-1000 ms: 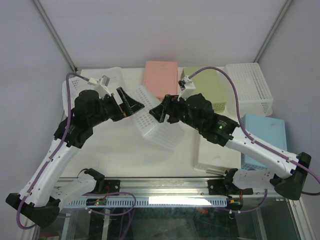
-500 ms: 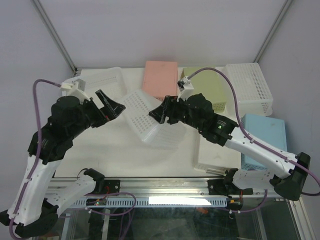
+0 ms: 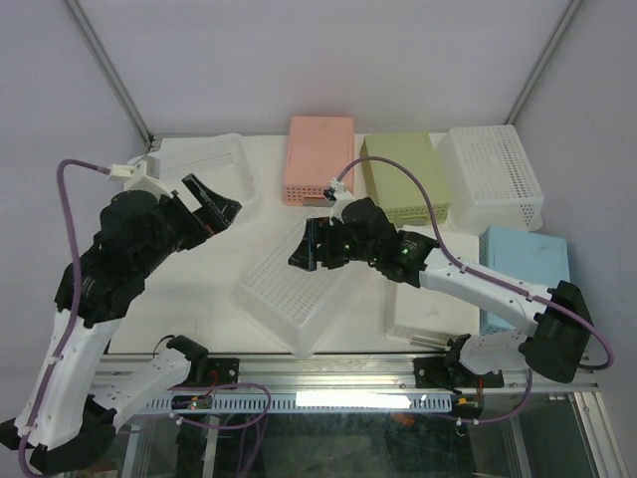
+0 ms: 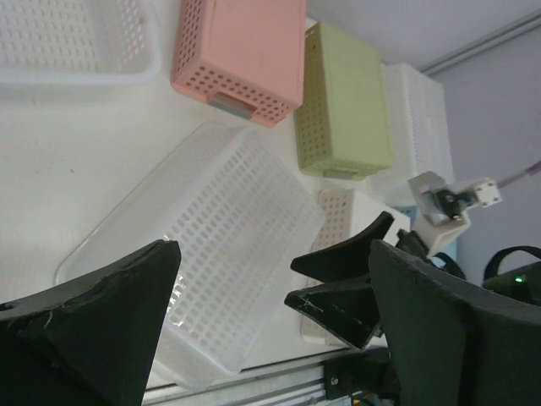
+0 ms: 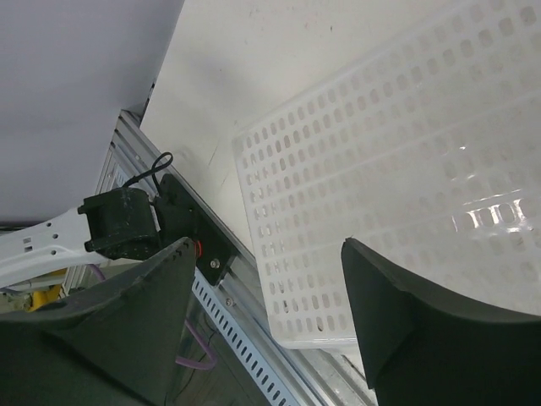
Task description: Turn the large container upside down
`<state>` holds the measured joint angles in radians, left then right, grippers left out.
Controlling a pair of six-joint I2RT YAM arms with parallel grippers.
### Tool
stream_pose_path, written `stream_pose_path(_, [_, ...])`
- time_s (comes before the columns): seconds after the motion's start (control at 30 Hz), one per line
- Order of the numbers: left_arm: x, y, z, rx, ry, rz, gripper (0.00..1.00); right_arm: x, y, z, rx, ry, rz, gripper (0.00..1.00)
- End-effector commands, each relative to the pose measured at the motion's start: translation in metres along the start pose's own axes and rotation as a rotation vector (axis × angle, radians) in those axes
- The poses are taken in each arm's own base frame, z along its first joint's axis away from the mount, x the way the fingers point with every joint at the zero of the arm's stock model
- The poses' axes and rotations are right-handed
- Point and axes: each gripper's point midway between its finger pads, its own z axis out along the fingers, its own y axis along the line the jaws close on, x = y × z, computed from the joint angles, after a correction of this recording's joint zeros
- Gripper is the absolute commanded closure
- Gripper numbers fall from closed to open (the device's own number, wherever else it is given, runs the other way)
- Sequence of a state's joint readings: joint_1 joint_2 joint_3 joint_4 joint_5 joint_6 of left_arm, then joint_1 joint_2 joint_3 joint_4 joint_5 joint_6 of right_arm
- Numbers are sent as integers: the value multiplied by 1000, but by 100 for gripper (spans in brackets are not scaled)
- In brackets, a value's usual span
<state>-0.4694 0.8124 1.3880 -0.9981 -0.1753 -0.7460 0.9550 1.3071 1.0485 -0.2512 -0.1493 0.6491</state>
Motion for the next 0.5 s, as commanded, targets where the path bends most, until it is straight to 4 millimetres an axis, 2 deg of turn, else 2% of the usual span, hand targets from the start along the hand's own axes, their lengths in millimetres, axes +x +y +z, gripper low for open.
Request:
stream_pose_path(0.0, [17, -2, 25, 15, 68, 1, 1, -17, 3, -4, 0, -52, -47, 26])
stream_pose_path(0.07, [31, 6, 33, -5, 110, 0, 1, -27, -19, -6, 94, -72, -87, 24])
stream_pose_path(0.2, [60, 21, 52, -29, 182, -25, 1, -55, -83, -15, 295, -95, -80, 24])
stream_pose_path(0.3, [88, 35, 70, -41, 242, -49, 1, -61, -122, -22, 423, -79, -33, 24])
stream_pose_path(0.4, [115, 52, 87, -67, 293, -58, 1, -56, -139, -29, 489, -55, 5, 24])
stream_pose_path(0.47, [124, 64, 97, -97, 302, -47, 1, -41, -146, -31, 495, -35, 40, 24])
